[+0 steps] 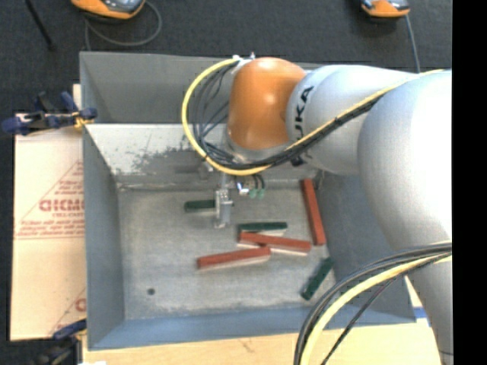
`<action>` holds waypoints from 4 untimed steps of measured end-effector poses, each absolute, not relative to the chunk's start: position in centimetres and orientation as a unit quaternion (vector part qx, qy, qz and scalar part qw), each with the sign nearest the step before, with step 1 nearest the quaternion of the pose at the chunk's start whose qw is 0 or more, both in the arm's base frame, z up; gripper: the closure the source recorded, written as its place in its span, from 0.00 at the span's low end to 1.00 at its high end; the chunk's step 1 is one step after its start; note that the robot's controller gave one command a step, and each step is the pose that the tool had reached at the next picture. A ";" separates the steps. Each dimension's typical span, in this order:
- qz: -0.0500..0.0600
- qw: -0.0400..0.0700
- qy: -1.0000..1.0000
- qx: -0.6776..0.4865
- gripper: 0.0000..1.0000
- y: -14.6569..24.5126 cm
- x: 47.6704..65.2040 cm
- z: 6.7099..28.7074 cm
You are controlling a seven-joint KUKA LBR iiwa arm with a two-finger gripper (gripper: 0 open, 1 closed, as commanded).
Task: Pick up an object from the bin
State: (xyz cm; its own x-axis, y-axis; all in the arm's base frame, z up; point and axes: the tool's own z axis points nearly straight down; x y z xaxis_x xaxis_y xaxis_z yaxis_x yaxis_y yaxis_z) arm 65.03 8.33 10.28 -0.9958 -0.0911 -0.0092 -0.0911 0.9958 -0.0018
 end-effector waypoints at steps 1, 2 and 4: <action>0.002 0.005 1.000 0.006 0.00 9.4 65.1 11.5; 0.001 -0.003 0.999 0.043 0.00 9.3 64.9 6.8; 0.001 0.001 0.999 0.044 1.00 9.2 65.1 7.0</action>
Offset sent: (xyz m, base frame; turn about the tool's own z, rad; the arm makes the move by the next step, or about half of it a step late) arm -0.0016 0.0108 0.0112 0.1042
